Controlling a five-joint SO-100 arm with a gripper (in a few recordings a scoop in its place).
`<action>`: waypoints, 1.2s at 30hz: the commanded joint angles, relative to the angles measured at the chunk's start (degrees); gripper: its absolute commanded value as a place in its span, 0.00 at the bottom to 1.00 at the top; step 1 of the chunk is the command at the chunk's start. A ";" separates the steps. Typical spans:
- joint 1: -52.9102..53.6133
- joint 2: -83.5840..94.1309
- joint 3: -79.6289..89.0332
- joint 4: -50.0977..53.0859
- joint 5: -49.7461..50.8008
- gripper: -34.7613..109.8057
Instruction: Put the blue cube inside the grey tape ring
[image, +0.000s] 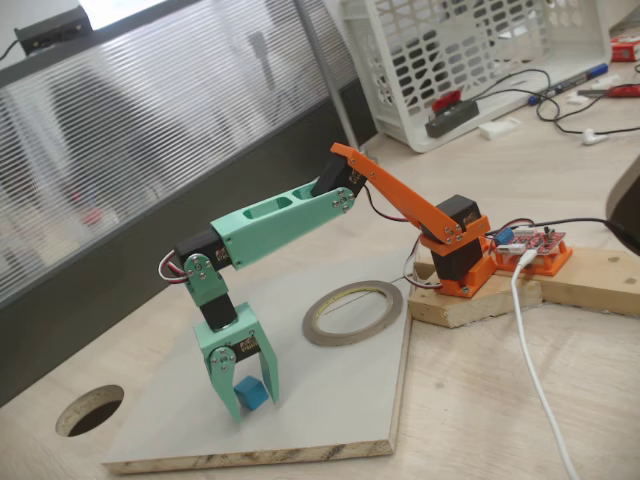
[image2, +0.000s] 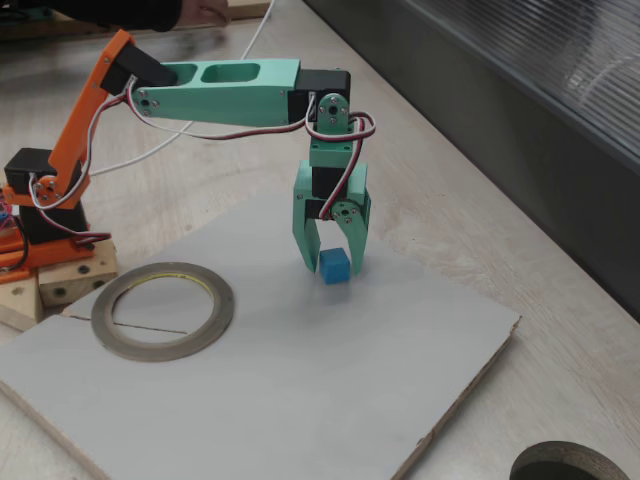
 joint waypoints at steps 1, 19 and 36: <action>-0.26 1.49 -1.14 -0.26 0.88 0.45; -0.26 0.88 -1.14 -0.44 0.88 0.32; -0.44 20.21 -0.62 0.53 0.62 0.30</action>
